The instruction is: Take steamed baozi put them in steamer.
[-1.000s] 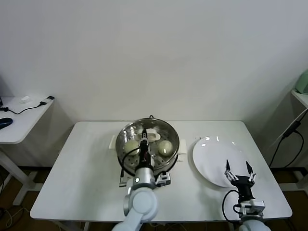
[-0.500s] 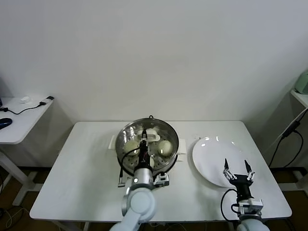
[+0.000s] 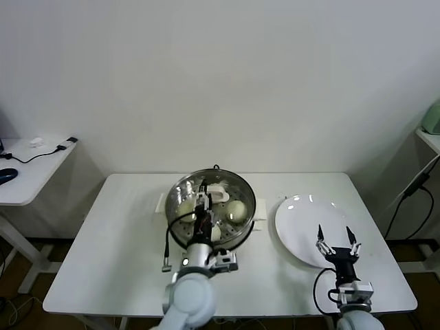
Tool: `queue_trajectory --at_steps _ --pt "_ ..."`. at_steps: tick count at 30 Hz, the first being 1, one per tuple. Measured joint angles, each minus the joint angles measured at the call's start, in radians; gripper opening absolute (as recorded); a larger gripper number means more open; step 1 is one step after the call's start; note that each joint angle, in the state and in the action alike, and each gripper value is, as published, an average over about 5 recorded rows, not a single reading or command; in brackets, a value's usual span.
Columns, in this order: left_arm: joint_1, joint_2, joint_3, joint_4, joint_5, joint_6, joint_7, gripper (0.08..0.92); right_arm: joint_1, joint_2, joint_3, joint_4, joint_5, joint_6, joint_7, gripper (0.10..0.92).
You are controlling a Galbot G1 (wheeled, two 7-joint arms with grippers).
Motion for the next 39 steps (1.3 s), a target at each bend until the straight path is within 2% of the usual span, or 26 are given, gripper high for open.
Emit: queue_trajectory --at_steps 7,11,17,21,26,32,39 --pt "0.046 0.041 -0.063 -0.110 -0.276 -0.101 -0.060 0.800 -0.010 -0.005 -0.015 0.013 0.018 0.004 0.004 0.823" --pt "0.081 0.056 -0.174 -0.157 -0.531 -0.174 -0.092 0.821 -0.013 -0.018 -0.025 0.020 0.037 0.011 0.009 0.823" --pt "0.152 0.099 -0.422 -0.171 -0.933 -0.256 -0.143 0.823 -0.019 -0.045 -0.043 0.022 0.066 0.026 0.013 0.823" --pt "0.207 0.143 -0.547 -0.133 -1.190 -0.318 -0.164 0.823 -0.018 -0.053 -0.054 0.020 0.080 0.034 0.012 0.823" --pt "0.248 0.180 -0.623 -0.031 -1.420 -0.427 -0.170 0.823 -0.017 -0.065 -0.069 0.015 0.088 0.040 0.016 0.822" --pt "0.276 0.195 -0.643 0.101 -1.545 -0.548 -0.170 0.823 -0.023 -0.085 -0.088 0.014 0.097 0.041 0.025 0.823" --pt "0.306 0.196 -0.632 0.177 -1.610 -0.634 -0.170 0.823 -0.023 -0.097 -0.104 0.012 0.106 0.044 0.031 0.823"
